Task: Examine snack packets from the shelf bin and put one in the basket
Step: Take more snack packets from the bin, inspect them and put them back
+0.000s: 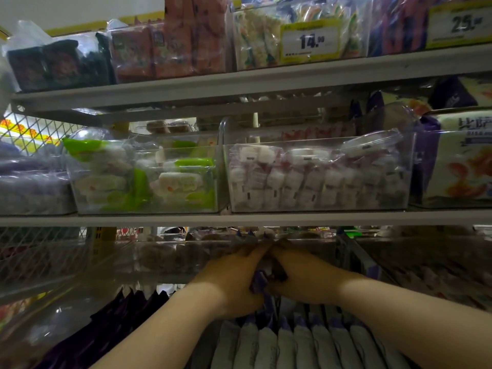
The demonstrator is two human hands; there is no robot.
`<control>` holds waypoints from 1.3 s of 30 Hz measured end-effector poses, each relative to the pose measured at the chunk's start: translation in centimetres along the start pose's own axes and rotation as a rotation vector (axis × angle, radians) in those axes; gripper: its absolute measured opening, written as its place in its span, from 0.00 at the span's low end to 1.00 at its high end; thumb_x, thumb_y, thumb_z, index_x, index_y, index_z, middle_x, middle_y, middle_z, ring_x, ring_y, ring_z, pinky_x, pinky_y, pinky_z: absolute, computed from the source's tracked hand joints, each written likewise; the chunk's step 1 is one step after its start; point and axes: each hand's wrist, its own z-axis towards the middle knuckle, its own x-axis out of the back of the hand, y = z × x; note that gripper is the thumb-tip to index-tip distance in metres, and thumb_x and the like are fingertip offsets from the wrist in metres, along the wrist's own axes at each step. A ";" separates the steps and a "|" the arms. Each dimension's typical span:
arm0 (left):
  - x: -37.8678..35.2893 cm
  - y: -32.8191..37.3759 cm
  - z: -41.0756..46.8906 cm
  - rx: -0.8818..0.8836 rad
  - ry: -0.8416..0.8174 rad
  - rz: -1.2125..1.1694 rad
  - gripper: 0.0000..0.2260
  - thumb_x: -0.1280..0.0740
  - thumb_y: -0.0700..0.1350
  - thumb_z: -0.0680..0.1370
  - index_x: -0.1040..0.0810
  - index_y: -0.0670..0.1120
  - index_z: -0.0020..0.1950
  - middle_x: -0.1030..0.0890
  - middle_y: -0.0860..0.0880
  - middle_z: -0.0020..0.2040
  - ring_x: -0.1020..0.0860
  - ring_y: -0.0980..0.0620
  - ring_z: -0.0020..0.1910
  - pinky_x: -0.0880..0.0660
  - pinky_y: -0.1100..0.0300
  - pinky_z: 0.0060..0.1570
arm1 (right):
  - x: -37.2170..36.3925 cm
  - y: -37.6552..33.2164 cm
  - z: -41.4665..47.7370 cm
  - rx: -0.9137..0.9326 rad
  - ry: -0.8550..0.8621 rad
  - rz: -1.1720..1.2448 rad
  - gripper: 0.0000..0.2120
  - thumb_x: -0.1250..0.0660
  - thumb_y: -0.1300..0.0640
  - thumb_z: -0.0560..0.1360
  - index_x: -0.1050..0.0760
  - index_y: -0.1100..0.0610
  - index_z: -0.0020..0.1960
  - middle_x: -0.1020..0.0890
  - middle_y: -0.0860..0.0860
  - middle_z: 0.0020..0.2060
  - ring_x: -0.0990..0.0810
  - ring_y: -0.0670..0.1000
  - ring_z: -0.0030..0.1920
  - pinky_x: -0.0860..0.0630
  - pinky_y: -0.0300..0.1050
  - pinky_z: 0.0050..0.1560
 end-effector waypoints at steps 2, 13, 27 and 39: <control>-0.1 0.1 0.0 -0.048 0.041 0.033 0.41 0.34 0.60 0.71 0.58 0.66 0.75 0.42 0.54 0.78 0.39 0.46 0.76 0.36 0.50 0.71 | 1.1 -0.1 -0.2 0.060 -0.072 0.096 0.26 0.29 0.54 0.75 0.32 0.51 0.71 0.26 0.44 0.65 0.27 0.39 0.63 0.32 0.28 0.61; 0.5 1.6 0.6 -0.221 0.097 0.314 0.25 0.38 0.56 0.80 0.38 0.57 0.76 0.41 0.55 0.78 0.43 0.47 0.76 0.51 0.48 0.74 | 2.9 2.0 -2.3 -0.112 -0.301 -0.284 0.08 0.35 0.57 0.76 0.17 0.56 0.48 0.16 0.52 0.44 0.22 0.48 0.42 0.28 0.36 0.41; 0.1 2.8 0.7 -0.239 0.069 0.306 0.13 0.39 0.52 0.80 0.25 0.56 0.65 0.26 0.52 0.66 0.29 0.46 0.65 0.35 0.53 0.62 | 0.9 1.4 -1.9 -0.041 -0.405 -0.280 0.18 0.31 0.60 0.71 0.34 0.51 0.27 0.32 0.46 0.23 0.32 0.43 0.23 0.38 0.30 0.24; -0.1 2.5 0.7 -0.223 0.071 0.306 0.16 0.37 0.54 0.80 0.27 0.56 0.67 0.26 0.52 0.68 0.29 0.47 0.66 0.32 0.51 0.64 | 1.0 3.0 -1.8 -0.114 -0.316 -0.226 0.07 0.34 0.59 0.74 0.24 0.56 0.38 0.27 0.47 0.32 0.29 0.47 0.36 0.36 0.30 0.31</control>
